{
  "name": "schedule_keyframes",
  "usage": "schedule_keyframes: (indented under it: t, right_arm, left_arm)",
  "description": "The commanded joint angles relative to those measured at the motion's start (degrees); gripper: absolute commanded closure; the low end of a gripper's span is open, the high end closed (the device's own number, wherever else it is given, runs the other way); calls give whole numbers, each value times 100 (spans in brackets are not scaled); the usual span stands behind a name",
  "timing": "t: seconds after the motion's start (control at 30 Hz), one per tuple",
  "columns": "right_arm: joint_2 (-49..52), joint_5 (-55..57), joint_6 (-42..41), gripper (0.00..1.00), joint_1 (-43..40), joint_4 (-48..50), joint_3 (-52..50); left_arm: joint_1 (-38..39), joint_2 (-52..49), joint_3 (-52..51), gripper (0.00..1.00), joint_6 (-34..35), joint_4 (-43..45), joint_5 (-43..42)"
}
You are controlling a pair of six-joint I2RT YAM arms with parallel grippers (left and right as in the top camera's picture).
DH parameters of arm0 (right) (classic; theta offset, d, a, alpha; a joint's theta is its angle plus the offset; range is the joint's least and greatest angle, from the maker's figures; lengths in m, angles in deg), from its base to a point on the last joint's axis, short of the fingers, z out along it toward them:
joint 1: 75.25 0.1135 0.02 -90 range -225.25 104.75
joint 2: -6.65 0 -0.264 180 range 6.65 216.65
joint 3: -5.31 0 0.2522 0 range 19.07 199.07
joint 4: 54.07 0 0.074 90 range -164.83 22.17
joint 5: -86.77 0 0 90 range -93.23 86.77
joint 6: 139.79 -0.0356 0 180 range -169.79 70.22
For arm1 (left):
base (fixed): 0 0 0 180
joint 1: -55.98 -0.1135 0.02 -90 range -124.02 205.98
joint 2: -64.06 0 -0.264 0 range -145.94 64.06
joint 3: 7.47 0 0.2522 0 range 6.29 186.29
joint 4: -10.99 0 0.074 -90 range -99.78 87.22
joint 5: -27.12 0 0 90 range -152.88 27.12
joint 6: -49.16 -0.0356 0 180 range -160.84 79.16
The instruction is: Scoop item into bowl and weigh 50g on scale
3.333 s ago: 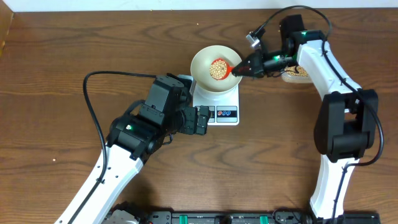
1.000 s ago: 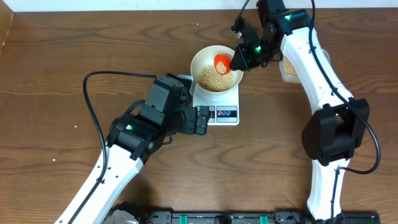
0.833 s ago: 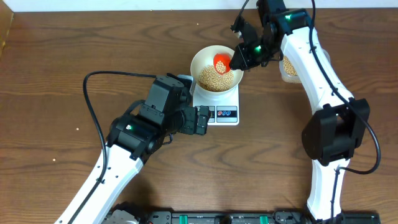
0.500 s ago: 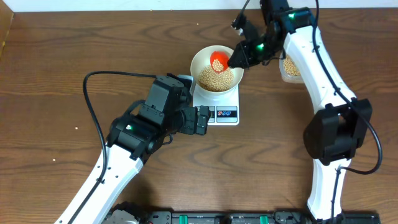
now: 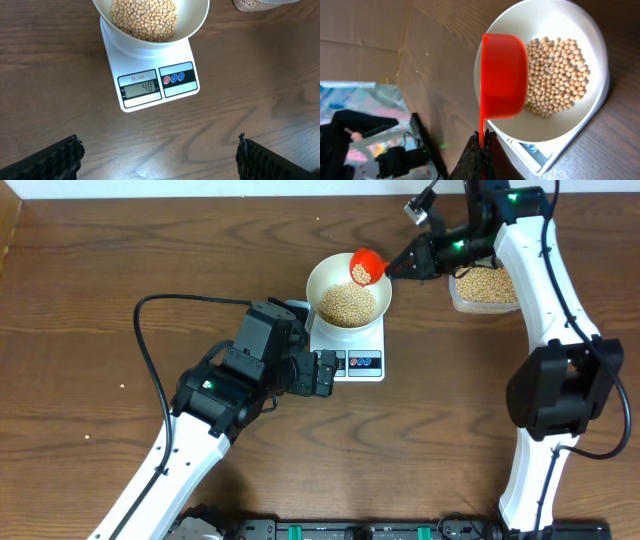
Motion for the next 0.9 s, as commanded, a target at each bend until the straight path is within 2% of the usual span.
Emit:
schedule_keyframes:
  t: [0.0, 0.3, 0.87]
  right_arm:
    - [-221, -442, 431, 99, -26, -105, 140]
    - [-221, -439, 846, 99, -26, -535, 138]
    - [-221, -328, 1102, 99, -31, -507, 138]
  left_arm:
    - [-17, -13, 98, 1, -55, -20, -31]
    - [-20, -13, 98, 0, -55, -22, -31]
    - [-20, -13, 98, 0, -55, -22, -31]
